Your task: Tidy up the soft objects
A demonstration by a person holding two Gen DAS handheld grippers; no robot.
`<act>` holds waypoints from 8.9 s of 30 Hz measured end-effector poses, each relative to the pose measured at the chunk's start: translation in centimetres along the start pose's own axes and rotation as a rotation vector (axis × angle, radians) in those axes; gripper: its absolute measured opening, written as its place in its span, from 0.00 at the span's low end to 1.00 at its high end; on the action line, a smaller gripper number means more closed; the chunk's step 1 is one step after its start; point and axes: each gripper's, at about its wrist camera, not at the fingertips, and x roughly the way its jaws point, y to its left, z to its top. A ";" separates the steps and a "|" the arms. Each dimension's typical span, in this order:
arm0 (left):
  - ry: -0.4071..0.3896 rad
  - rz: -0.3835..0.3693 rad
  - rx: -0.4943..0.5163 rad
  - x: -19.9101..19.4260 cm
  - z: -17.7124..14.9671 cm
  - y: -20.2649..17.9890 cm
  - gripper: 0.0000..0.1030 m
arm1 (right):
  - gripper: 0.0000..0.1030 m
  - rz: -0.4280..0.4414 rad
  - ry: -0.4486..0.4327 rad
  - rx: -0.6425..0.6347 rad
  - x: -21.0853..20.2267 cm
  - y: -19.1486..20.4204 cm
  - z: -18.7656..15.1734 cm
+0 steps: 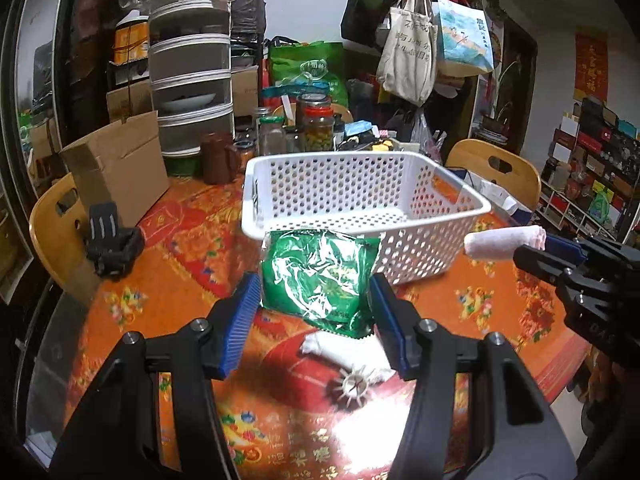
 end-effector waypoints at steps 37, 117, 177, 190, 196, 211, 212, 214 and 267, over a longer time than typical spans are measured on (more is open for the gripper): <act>0.360 0.052 -0.030 22.9 10.0 -1.9 0.53 | 0.27 -0.051 0.318 0.042 19.9 -6.9 8.5; 0.172 0.059 -0.151 5.2 -10.0 6.2 0.39 | 0.88 0.196 0.283 0.028 11.8 7.0 -5.4; 0.038 -0.047 -0.023 0.8 1.7 -0.1 0.39 | 0.22 -0.012 0.003 0.112 -0.8 -2.8 -0.9; 0.096 -0.053 -0.047 6.1 10.4 -1.1 0.39 | 0.22 -0.009 0.066 0.138 4.8 -6.3 5.2; 0.178 -0.028 -0.073 12.5 12.9 -0.8 0.39 | 0.22 -0.005 0.178 0.138 10.5 -7.6 7.2; 0.386 0.049 -0.078 24.4 11.4 -0.8 0.39 | 0.22 -0.026 0.399 0.101 20.7 -6.5 7.3; 0.394 0.048 -0.075 24.6 11.1 -0.9 0.39 | 0.22 -0.027 0.406 0.100 20.9 -6.5 7.3; 0.404 0.045 -0.076 25.2 10.8 -0.8 0.39 | 0.22 -0.031 0.421 0.093 21.4 -6.3 7.1; 0.057 0.032 -0.018 -1.7 -0.2 -2.9 1.00 | 0.96 0.054 0.166 0.219 1.7 -5.8 -0.1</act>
